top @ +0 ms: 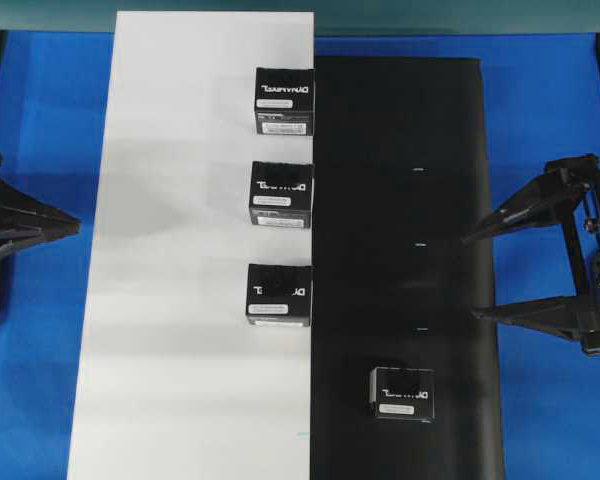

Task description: Place the box from the black base onto the white base.

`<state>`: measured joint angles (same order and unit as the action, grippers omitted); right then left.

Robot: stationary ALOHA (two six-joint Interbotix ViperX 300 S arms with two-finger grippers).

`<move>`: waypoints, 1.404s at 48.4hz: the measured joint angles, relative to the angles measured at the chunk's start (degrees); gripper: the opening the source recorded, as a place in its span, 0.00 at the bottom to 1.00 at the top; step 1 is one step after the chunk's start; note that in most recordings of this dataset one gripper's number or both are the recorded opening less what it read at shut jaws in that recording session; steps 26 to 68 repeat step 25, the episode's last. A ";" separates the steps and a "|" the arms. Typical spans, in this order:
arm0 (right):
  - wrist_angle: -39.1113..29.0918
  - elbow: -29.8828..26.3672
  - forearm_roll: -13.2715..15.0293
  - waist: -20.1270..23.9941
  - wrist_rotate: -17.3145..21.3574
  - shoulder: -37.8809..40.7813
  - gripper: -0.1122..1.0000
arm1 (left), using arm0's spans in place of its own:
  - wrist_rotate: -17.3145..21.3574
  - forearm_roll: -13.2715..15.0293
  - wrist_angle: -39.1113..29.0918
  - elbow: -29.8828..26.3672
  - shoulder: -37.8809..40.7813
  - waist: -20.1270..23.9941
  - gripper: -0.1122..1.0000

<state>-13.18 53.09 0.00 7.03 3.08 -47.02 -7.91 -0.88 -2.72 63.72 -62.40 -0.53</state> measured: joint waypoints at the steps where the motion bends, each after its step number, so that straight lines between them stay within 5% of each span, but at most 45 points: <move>1: 0.09 0.00 0.00 0.00 0.00 0.00 0.97 | 0.00 0.00 0.00 0.09 0.00 0.00 0.07; 68: 5.01 0.62 -0.09 1.23 -0.79 -0.70 0.97 | 0.35 0.00 0.00 0.09 -1.58 1.14 0.07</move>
